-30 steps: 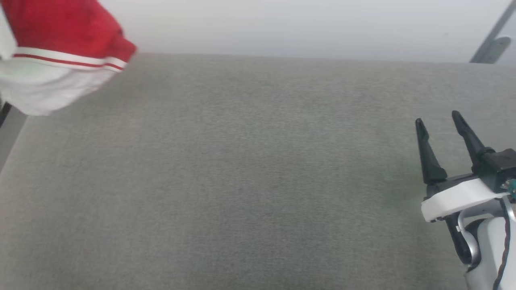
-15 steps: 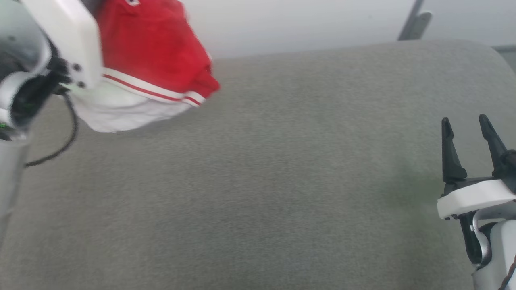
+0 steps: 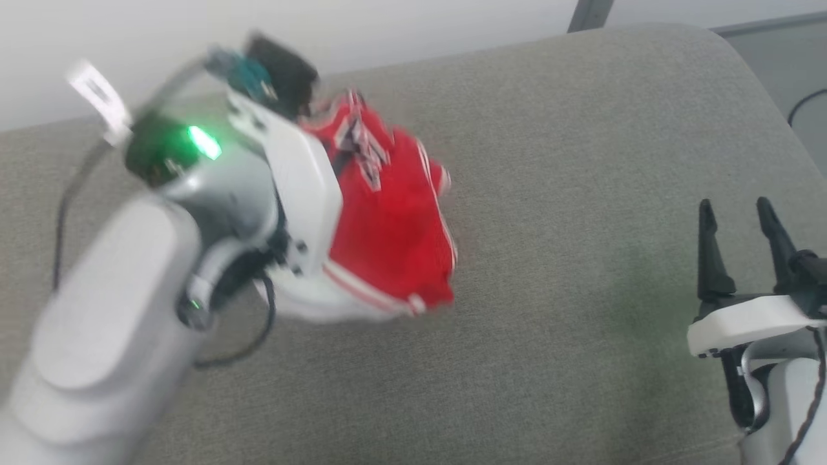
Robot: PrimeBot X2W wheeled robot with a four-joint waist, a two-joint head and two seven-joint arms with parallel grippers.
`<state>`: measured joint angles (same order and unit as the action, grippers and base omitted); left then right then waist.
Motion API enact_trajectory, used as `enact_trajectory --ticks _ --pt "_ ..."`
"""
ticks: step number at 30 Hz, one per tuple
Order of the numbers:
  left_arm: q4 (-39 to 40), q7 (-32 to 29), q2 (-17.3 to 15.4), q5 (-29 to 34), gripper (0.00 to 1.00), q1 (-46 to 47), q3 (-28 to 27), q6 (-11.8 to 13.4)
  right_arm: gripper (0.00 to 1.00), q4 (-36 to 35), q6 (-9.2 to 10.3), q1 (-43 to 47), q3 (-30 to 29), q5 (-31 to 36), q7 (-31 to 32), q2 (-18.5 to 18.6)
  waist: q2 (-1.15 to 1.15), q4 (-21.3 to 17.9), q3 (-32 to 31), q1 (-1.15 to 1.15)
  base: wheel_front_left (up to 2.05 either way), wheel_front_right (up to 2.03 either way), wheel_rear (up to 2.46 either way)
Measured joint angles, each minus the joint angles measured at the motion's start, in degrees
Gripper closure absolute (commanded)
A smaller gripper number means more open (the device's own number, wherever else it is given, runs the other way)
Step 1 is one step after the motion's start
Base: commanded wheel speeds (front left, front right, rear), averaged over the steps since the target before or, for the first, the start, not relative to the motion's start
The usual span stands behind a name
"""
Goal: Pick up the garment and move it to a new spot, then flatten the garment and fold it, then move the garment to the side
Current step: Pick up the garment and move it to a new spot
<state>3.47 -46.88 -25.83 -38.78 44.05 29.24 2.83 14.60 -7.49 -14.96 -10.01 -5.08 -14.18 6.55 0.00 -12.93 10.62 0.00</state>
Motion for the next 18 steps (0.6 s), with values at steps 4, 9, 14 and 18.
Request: enact_trajectory --ticks 4,9,14,18 --pt "-2.3 -0.9 0.4 -0.2 1.0 -5.4 2.4 0.8 0.0 1.0 0.0 0.0 0.5 0.1 -0.4 -0.5 0.0 -0.8 0.5 0.0 0.0 0.0 0.0" --pt "-7.3 -0.3 0.4 -0.6 1.0 -10.6 4.5 0.5 0.0 2.0 0.0 0.0 1.3 0.1 -0.5 -1.0 0.0 -1.5 1.1 0.0 0.0 0.0 0.0" --pt "-14.2 0.9 0.7 0.2 1.0 -12.5 6.5 -0.1 0.0 2.7 0.0 -0.6 2.1 0.0 -0.6 -1.1 0.0 -1.8 1.6 0.0 0.0 0.0 0.0" --pt "-19.4 2.6 1.7 0.6 1.0 -12.8 7.5 -0.7 0.0 2.8 0.0 -0.7 2.6 0.0 -0.7 -1.3 0.0 -1.9 2.0 0.0 0.0 0.0 0.0"
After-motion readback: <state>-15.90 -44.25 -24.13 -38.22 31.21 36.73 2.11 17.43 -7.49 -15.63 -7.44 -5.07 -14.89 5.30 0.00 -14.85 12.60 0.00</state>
